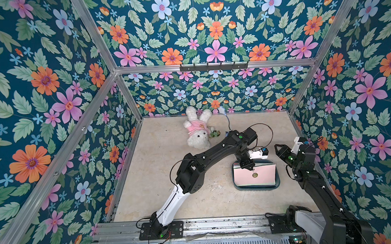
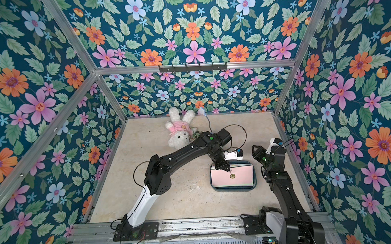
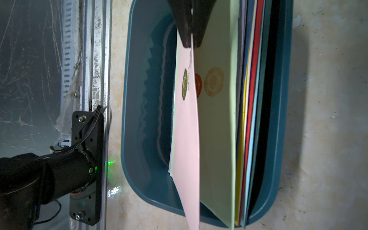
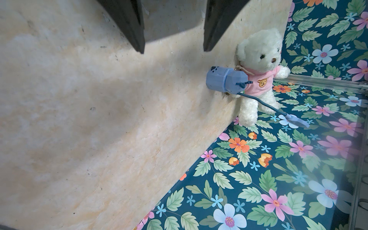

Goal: Put the sealed envelopes into the storage box
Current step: Place the envelope in the storage box, then reset both arms

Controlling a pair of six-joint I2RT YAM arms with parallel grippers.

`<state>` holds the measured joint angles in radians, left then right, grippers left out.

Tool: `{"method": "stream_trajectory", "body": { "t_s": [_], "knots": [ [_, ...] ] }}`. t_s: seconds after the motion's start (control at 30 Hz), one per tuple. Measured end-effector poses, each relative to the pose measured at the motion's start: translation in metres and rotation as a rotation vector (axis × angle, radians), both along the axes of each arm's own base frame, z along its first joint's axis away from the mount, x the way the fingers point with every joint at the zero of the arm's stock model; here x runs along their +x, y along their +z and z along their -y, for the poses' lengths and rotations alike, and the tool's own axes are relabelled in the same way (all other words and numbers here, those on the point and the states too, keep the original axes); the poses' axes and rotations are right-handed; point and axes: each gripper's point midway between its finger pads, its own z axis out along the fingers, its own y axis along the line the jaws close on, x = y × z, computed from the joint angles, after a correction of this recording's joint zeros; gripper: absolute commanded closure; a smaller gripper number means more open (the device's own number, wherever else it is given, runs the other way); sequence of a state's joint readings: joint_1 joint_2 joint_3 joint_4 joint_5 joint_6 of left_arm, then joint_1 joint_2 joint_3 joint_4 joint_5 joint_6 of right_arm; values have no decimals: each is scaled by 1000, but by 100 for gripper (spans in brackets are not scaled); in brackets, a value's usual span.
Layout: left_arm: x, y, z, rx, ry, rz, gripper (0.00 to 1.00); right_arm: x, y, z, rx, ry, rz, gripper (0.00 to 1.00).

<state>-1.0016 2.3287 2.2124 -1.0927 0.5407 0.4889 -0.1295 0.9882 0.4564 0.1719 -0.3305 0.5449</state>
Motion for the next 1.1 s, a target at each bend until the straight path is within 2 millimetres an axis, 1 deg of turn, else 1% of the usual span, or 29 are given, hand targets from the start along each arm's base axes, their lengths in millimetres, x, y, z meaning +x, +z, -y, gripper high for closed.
{"method": "stream_trajectory", "body": {
  "t_s": [0.03,0.07,0.13,0.27,0.37,0.43,0.5,0.57,0.7,0.83,0.93,1.1],
  "knots": [
    [1,-1,1,4,0,5,100,0,0,0,0,0,-1,48],
    [2,-1,1,8,1,10,93,0,0,0,0,0,-2,49],
    [4,-1,2,13,12,15,75,0,0,0,0,0,-1,48],
    [9,2,2,18,38,40,65,0,1,0,1,0,-3,49],
    [11,12,2,-12,53,70,60,0,0,0,3,0,-11,50],
    [10,23,1,-46,58,94,58,2,-1,0,11,-3,-26,53],
    [14,34,1,-84,90,125,58,3,-5,-1,21,2,-54,58],
    [20,46,-2,-136,130,164,59,4,-10,-4,37,15,-92,60],
    [39,61,-17,-218,247,209,59,-1,-22,-15,63,51,-164,63],
    [59,68,-46,-293,393,214,59,-10,-35,-35,78,105,-233,64],
    [70,67,-68,-331,485,206,60,-16,-43,-48,78,143,-274,65],
    [76,63,-93,-364,570,192,60,-25,-57,-51,82,150,-340,67]
  ]
}}
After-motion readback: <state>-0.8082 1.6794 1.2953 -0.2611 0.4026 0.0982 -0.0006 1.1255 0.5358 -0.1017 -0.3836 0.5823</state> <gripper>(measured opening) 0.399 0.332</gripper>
